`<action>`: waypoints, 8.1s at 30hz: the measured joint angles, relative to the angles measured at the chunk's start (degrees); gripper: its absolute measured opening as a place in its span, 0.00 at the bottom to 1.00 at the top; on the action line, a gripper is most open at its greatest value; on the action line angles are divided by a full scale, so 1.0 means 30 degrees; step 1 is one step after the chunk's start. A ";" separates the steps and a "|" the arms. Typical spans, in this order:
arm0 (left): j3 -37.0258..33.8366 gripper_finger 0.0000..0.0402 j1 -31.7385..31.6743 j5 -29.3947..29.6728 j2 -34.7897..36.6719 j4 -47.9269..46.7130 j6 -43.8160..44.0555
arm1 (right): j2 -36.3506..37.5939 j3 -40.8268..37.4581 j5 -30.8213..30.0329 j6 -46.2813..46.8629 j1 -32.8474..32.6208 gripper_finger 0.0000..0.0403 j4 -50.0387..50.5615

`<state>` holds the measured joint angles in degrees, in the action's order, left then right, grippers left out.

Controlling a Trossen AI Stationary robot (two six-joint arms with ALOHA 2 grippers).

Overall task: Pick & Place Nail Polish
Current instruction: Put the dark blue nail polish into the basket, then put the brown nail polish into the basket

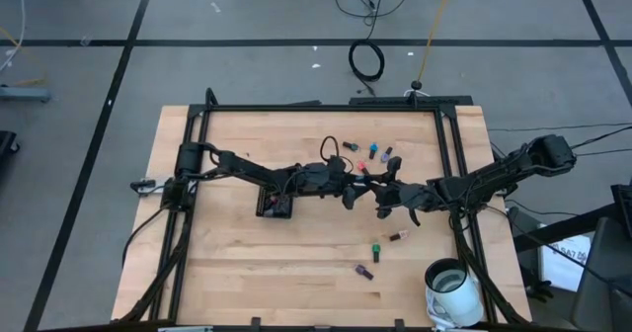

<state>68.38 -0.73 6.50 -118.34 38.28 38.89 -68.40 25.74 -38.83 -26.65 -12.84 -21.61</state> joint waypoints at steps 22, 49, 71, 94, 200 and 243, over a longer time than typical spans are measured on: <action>0.0000 0.26 -0.0379 0.0000 0.0000 0.0007 0.0185 | 0.0000 0.0000 0.0035 0.0007 0.0000 0.12 0.0113; -0.0025 0.13 -0.0891 0.0886 0.2873 -0.4914 -0.6167 | 0.2351 0.0000 0.0024 0.7305 0.0000 0.52 0.3030; -0.8904 0.13 0.3048 1.0018 1.1092 -0.6511 -0.8309 | 1.0707 -0.1967 -0.1728 0.9653 0.0043 0.43 0.7491; -1.7844 0.13 0.2500 0.8300 1.7405 0.0293 -0.5468 | 1.2415 -0.3140 -0.2027 0.9318 0.0044 0.42 0.6499; -1.8272 0.62 0.4109 0.7861 1.7165 -0.4123 -0.1756 | -0.3957 0.3479 1.1969 1.4732 -0.5515 0.42 1.4641; -1.8272 0.62 0.3963 1.0050 1.7165 -0.3361 -0.4162 | 0.0531 -0.0528 1.3068 0.4524 0.5461 0.11 -0.3526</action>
<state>13.56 11.16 36.65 -66.85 28.20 26.41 -66.81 24.15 0.38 -13.08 3.54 -32.18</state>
